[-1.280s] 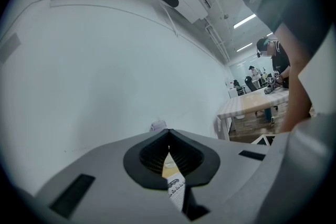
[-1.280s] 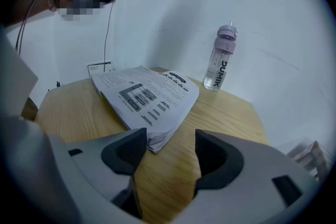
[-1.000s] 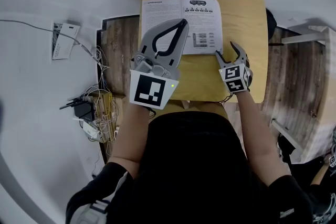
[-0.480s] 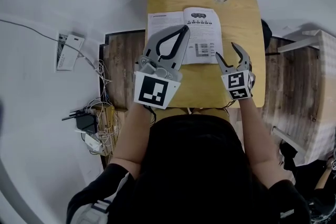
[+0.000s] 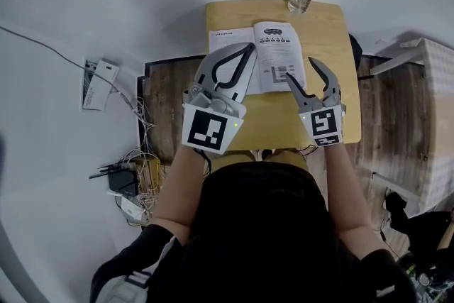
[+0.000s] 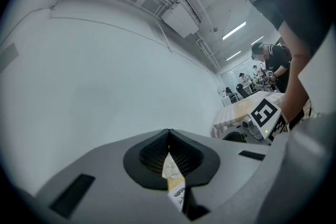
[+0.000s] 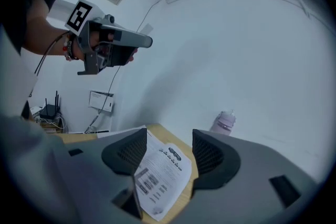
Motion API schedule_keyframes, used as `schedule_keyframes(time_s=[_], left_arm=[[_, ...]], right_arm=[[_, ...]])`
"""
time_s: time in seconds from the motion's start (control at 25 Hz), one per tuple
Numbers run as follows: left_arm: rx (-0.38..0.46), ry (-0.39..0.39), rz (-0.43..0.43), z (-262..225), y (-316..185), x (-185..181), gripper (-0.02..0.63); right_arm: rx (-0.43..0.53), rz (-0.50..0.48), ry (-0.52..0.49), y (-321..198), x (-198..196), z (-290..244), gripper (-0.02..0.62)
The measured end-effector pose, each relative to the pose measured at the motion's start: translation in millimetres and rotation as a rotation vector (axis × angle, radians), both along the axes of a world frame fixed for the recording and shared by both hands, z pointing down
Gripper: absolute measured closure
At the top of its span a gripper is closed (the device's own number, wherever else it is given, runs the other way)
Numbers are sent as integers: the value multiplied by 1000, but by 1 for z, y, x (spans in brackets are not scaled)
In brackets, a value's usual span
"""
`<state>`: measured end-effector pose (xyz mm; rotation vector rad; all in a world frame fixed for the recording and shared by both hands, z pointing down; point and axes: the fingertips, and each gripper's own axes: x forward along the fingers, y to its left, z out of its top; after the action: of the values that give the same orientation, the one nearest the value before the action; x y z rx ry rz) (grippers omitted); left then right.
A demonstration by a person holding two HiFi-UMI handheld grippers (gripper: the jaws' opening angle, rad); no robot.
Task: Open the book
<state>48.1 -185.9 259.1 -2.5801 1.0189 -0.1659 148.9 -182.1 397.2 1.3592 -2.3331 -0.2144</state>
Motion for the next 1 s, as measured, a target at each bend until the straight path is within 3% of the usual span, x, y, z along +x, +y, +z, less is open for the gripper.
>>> schedule_keyframes(time_s=[0.28,1.0], left_arm=[[38,1,21,-20,23,-24,595],[78,51,29,-77,81,-65,595]], right_arm=[[103,-53,12,20,-39,-56,322],[313,-203,-149,82,-102,-182,322]])
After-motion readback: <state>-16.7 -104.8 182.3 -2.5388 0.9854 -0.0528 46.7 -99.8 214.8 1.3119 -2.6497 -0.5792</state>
